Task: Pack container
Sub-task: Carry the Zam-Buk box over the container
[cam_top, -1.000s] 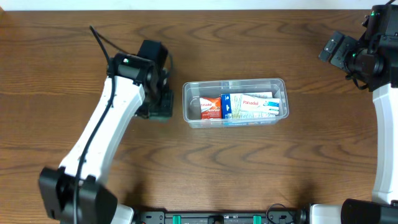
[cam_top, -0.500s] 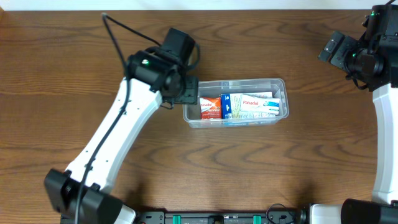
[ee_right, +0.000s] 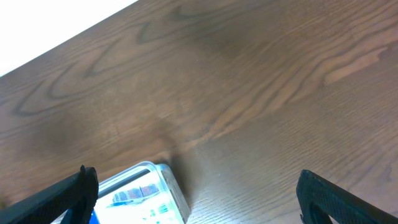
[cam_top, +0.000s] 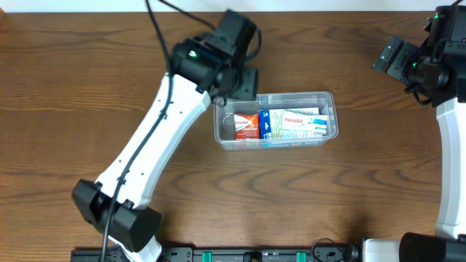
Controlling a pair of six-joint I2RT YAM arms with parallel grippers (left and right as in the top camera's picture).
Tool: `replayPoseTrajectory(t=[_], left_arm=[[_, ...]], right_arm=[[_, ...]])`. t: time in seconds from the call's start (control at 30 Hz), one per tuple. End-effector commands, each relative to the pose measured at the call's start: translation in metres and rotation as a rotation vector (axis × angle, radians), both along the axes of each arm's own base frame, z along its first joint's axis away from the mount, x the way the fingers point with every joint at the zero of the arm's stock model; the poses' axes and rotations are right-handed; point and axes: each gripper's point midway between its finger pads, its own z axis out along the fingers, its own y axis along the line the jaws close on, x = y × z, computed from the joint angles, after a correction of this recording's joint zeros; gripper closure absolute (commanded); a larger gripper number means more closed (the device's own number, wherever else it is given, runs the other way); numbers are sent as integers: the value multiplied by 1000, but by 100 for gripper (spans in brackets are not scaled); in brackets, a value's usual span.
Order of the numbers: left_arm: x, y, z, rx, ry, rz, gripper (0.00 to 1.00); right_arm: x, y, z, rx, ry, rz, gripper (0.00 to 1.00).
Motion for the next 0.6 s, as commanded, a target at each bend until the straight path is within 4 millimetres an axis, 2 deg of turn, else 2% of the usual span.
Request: replayPoseTrajectory(t=[0.0, 0.13, 0.23, 0.4, 0.5, 0.57], left_arm=[[9, 1, 28, -15, -82, 14, 47], [18, -1, 36, -29, -125, 23, 47], [25, -6, 26, -24, -116, 22, 47], [35, -14, -18, 24, -22, 15, 47], [31, -18, -48, 51, 71, 0, 47], [23, -13, -66, 93, 141, 0, 47]], right_arm=[[-1, -3, 6, -2, -13, -17, 1], [-1, -3, 6, -2, -13, -17, 1], [-1, -3, 6, -2, -13, -17, 1], [-1, -3, 6, -2, -13, -17, 1], [-1, -3, 6, -2, -13, -17, 1], [-1, -3, 6, -2, -13, -17, 1]])
